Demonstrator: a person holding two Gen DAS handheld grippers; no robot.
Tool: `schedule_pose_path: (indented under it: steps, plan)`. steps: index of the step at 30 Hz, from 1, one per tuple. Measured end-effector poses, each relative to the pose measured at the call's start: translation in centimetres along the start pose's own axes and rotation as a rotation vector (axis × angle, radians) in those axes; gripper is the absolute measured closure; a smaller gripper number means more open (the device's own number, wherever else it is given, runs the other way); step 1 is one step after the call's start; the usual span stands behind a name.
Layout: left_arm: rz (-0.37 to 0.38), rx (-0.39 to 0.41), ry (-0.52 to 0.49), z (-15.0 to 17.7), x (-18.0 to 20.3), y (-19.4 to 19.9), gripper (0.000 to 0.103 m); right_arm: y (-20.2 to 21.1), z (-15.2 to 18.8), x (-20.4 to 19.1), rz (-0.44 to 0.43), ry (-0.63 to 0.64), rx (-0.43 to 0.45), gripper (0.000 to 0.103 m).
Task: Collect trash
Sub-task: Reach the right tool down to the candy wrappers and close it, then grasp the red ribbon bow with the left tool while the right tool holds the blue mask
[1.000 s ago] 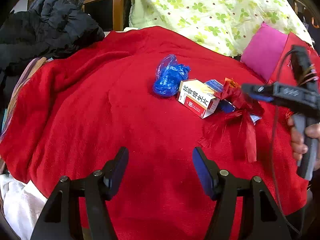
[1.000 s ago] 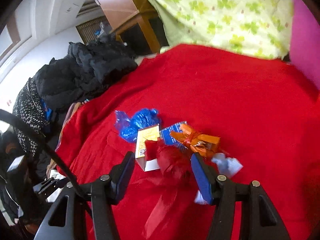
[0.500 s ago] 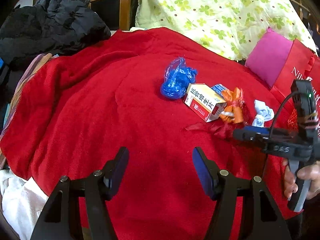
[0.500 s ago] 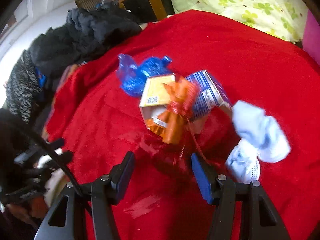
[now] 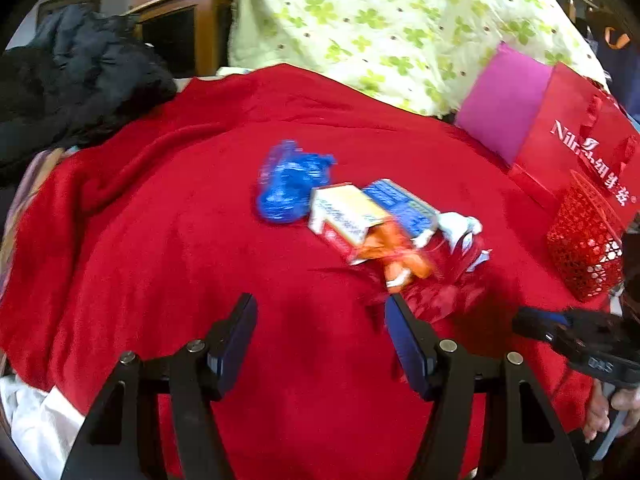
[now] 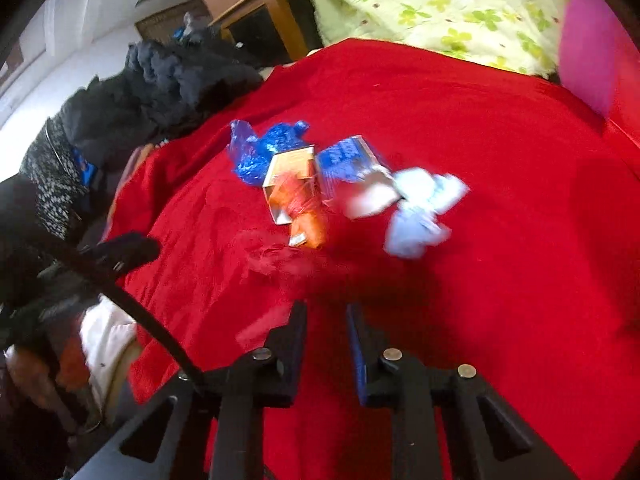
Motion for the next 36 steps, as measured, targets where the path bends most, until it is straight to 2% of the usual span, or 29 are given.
schedule_pose_path:
  steps: [5, 8, 9, 11, 12, 13, 16, 21, 25, 28, 32, 33, 34, 36]
  plan:
    - [0.04, -0.035, 0.011, -0.9, 1.7, -2.5, 0.036, 3.3, 1.7, 3.5, 0.042, -0.063, 0.031, 0.08]
    - [0.09, -0.087, 0.037, -1.6, 2.9, -4.6, 0.036, 4.5, 1.6, 4.7, -0.018, -0.129, 0.044, 0.08]
    - [0.113, -0.101, 0.044, -1.7, 3.5, -5.2, 0.036, 4.7, 1.5, 5.0, -0.028, -0.148, 0.053, 0.075]
    - [0.137, -0.115, 0.044, -1.5, 4.4, -5.8, 0.036, 4.6, 1.1, 5.1, -0.023, -0.166, 0.07, 0.058]
    - [0.161, -0.118, 0.033, -1.3, 5.3, -6.1, 0.036, 4.7, 0.9, 5.3, -0.026, -0.175, 0.085, 0.04]
    - [0.18, -0.112, 0.011, -1.2, 5.9, -6.3, 0.036, 4.7, 0.8, 5.4, -0.032, -0.181, 0.102, 0.036]
    - [0.185, -0.098, -0.08, -0.5, 7.1, -6.8, 0.036, 4.2, 0.1, 6.3, -0.023, -0.192, 0.119, 0.036]
    - [0.285, -0.098, -0.188, 0.2, 8.3, -7.3, 0.036, 2.4, -2.9, 6.3, 0.002, -0.152, 0.123, 0.039]
    - [0.357, -0.156, -0.219, 1.1, 8.7, -8.5, 0.036, -1.1, -5.4, 6.2, -0.003, -0.174, 0.084, 0.053]
    - [0.374, -0.183, -0.276, 2.0, 9.0, -8.6, 0.036, -4.2, -6.9, 5.9, -0.002, -0.187, 0.037, 0.054]
    - [0.438, -0.188, -0.262, 2.3, 9.0, -8.0, 0.036, -8.0, -7.7, 5.0, 0.011, -0.174, -0.027, 0.054]
    - [0.451, -0.189, -0.253, 2.3, 8.9, -7.8, 0.036, -8.8, -7.7, 4.8, 0.029, -0.165, -0.044, 0.055]
    - [0.459, -0.19, -0.248, 2.4, 8.8, -7.6, 0.036, -9.4, -7.6, 4.8, 0.038, -0.164, -0.058, 0.063]
    - [0.444, -0.186, -0.249, 2.4, 8.3, -7.2, 0.036, -9.8, -7.2, 5.0, 0.044, -0.172, -0.061, 0.066]
Point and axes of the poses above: each gripper's, at about its wrist camera, not at the fingertips, and y roughly against the way its jaws point, x to its right, z to its underside, the point moved 8 cm from there along -y, roughly the way its jaws point, and after that the axes turned 10 degrees about z, right-handed, at the moved point
